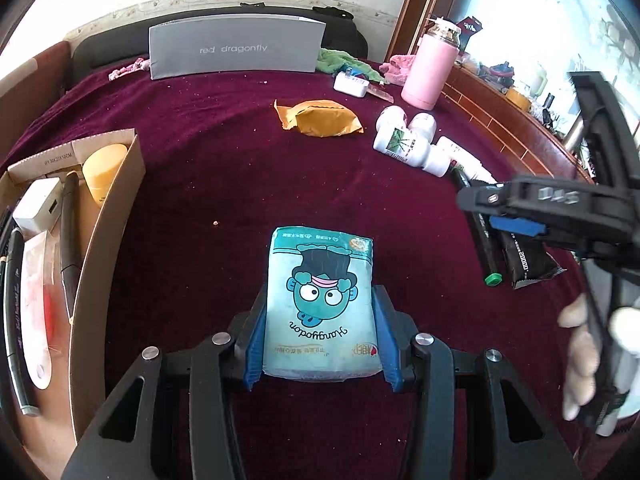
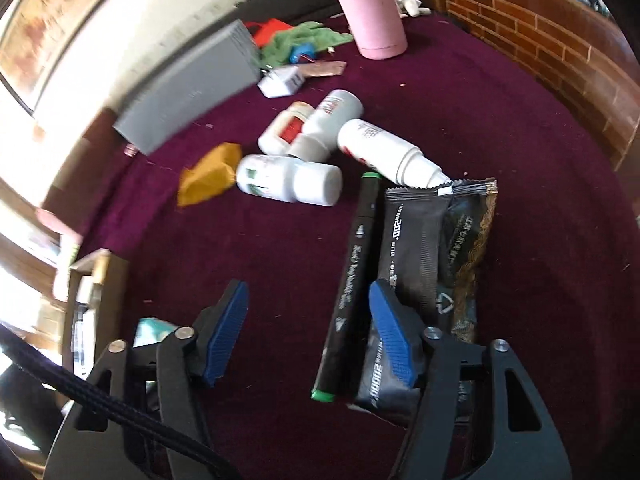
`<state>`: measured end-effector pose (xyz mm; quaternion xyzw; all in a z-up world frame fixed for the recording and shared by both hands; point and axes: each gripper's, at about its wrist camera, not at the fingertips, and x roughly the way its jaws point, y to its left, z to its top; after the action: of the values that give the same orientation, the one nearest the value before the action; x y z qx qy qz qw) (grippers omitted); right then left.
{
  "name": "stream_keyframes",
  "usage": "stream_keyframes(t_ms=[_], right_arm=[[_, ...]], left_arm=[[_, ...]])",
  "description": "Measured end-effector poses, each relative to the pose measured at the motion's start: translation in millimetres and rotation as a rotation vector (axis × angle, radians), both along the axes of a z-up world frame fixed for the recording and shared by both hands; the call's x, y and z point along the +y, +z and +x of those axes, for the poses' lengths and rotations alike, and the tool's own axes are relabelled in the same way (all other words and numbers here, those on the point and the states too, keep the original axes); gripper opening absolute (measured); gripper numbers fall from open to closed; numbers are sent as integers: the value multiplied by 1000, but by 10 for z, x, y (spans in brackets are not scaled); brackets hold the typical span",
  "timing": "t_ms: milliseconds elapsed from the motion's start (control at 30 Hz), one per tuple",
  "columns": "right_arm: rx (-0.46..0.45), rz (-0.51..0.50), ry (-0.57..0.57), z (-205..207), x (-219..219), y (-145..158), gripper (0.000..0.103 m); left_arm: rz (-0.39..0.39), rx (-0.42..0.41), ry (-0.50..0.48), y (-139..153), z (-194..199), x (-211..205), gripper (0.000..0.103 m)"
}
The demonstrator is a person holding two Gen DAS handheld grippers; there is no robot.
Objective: Organize objects
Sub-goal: 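Grasp the white cartoon packet with the left gripper while the right grasps the green-capped marker, then carry the cartoon packet and green-capped marker over the cardboard tray with both grippers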
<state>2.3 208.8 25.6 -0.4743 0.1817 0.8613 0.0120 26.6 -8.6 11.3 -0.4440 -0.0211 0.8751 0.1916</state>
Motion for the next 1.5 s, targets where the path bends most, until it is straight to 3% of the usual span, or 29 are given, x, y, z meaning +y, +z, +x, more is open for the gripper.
stream_keyframes(t_ms=[133,267,333,400,600,833,1500], right_arm=[[-50,100,-27,-99,-64,-123,57],[-52,255,-39,-152,-207,-154,43],[-50,306,-33,-150,-259,-164,34],[-51,296,-25,-140,-254,-146,15],[-37,192,-9,-5,-201,-119,13],[-6,75,22,208,-272,-60,12],[83,8,147,610,-882,327,13]], left_arm=[[14,2,-2,-4,-16,-10,41],[18,5,-2,-12,-23,-4,41],[27,4,-2,-13,-27,-17,41],[45,-6,0,-11,-34,-43,41],[82,-30,16,17,7,-128,41],[92,-3,24,137,160,-187,41],[120,75,71,429,620,-581,41]])
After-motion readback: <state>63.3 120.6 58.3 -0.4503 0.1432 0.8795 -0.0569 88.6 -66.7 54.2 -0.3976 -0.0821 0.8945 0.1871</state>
